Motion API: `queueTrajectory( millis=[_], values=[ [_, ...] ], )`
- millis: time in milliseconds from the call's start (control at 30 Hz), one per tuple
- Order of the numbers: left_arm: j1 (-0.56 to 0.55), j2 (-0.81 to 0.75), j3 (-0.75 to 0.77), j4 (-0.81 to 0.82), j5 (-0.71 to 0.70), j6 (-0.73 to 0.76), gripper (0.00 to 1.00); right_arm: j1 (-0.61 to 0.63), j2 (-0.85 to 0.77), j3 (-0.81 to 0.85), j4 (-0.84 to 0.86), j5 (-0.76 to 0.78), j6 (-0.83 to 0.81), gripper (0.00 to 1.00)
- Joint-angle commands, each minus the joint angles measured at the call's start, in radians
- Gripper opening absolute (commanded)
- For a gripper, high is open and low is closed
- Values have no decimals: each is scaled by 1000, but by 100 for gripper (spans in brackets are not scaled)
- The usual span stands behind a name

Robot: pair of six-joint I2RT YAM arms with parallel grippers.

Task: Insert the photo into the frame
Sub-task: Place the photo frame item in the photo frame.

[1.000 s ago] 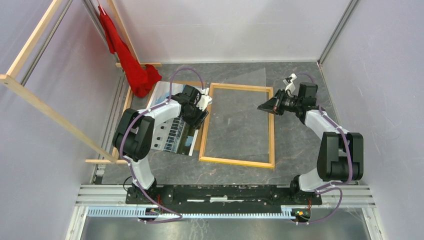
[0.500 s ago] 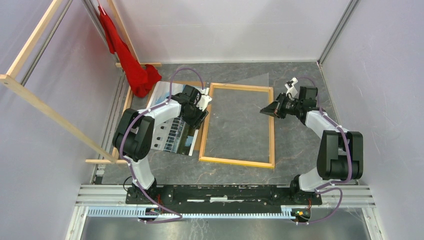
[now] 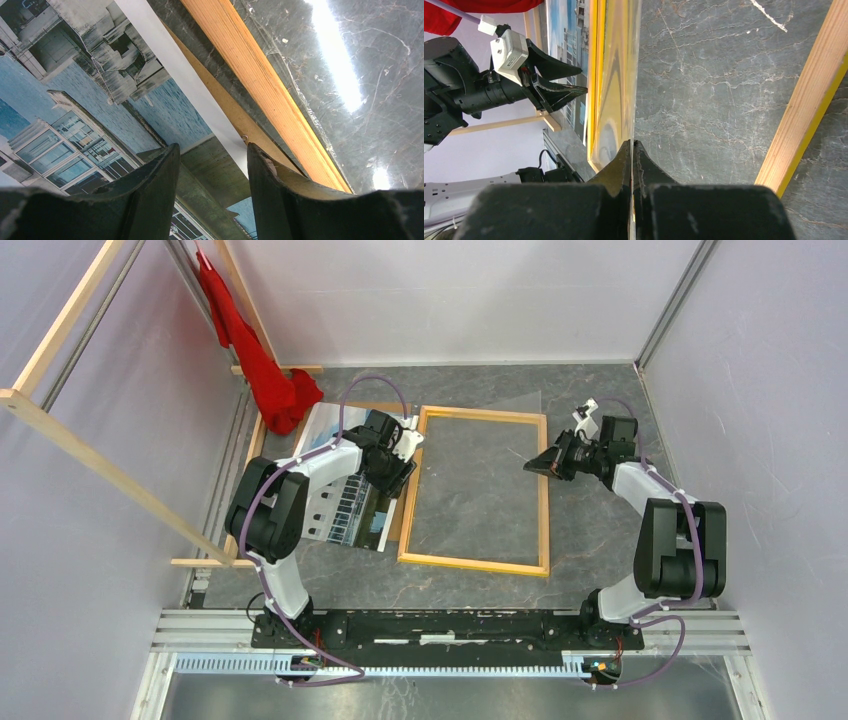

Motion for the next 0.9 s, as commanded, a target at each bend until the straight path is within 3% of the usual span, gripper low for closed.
queueTrajectory(
  millis=[0,600,867],
  values=[
    [-3,-31,13,5,9,-40,59,-5,9,25,14,-9,-26,0],
    [-3,-11,28,0,12,-33,56,20,-73,-27,181,-73,95,0],
    [-3,-5,42,-6,20,-37,53,30,-50,-28,173,-66,74,0]
  ],
)
